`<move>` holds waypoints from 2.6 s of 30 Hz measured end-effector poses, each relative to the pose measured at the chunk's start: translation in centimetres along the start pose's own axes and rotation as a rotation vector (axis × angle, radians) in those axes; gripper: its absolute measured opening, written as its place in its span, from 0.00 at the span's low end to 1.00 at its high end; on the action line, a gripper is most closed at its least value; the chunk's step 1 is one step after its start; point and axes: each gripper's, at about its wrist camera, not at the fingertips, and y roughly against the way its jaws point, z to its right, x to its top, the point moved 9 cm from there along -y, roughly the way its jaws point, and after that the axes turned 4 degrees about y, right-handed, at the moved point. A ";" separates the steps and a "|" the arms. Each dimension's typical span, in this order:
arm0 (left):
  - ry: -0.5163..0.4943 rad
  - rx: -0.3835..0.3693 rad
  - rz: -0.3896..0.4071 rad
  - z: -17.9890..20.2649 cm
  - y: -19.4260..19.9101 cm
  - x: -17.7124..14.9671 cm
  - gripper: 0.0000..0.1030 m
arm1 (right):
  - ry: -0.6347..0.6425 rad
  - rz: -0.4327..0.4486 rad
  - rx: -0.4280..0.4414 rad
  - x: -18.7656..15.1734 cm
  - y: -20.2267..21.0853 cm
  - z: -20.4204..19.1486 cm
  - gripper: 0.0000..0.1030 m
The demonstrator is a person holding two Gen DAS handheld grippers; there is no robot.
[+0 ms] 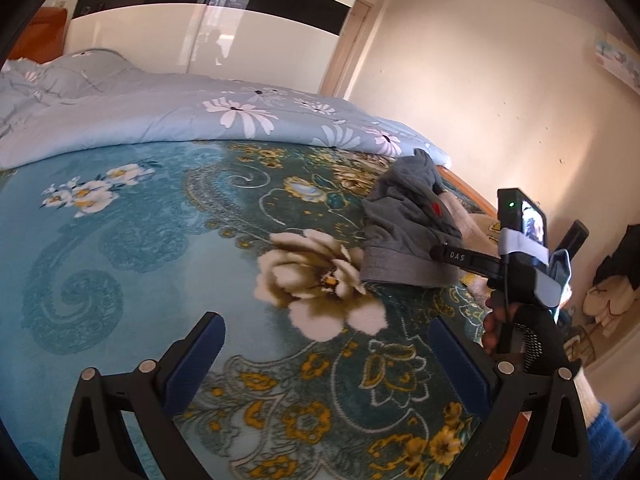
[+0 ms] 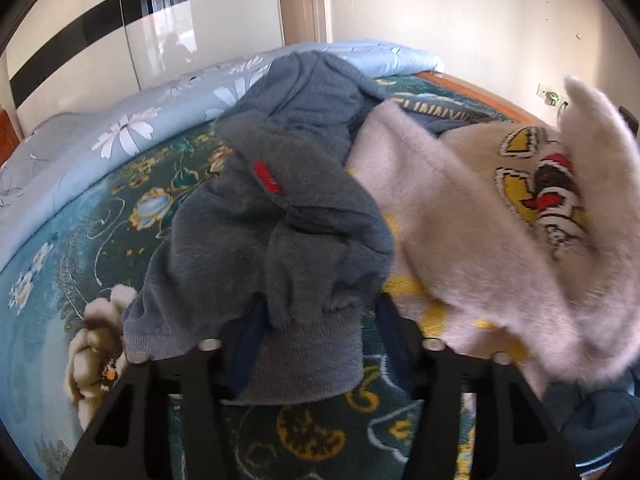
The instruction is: Fold clothes
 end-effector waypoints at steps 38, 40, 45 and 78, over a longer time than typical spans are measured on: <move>0.149 0.191 0.202 -16.1 17.6 -1.4 1.00 | 0.573 0.204 0.803 -6.7 26.8 -38.0 0.11; 0.147 0.223 0.218 -17.4 18.9 -1.6 1.00 | 0.615 0.184 0.896 -7.3 28.5 -41.6 0.10; 0.196 0.287 0.221 -20.7 20.5 -2.0 1.00 | 0.751 0.083 1.019 -10.6 29.9 -48.6 0.12; 0.292 0.234 0.063 -28.3 8.5 0.9 0.53 | -0.368 -0.213 0.501 3.8 -4.0 -12.5 0.29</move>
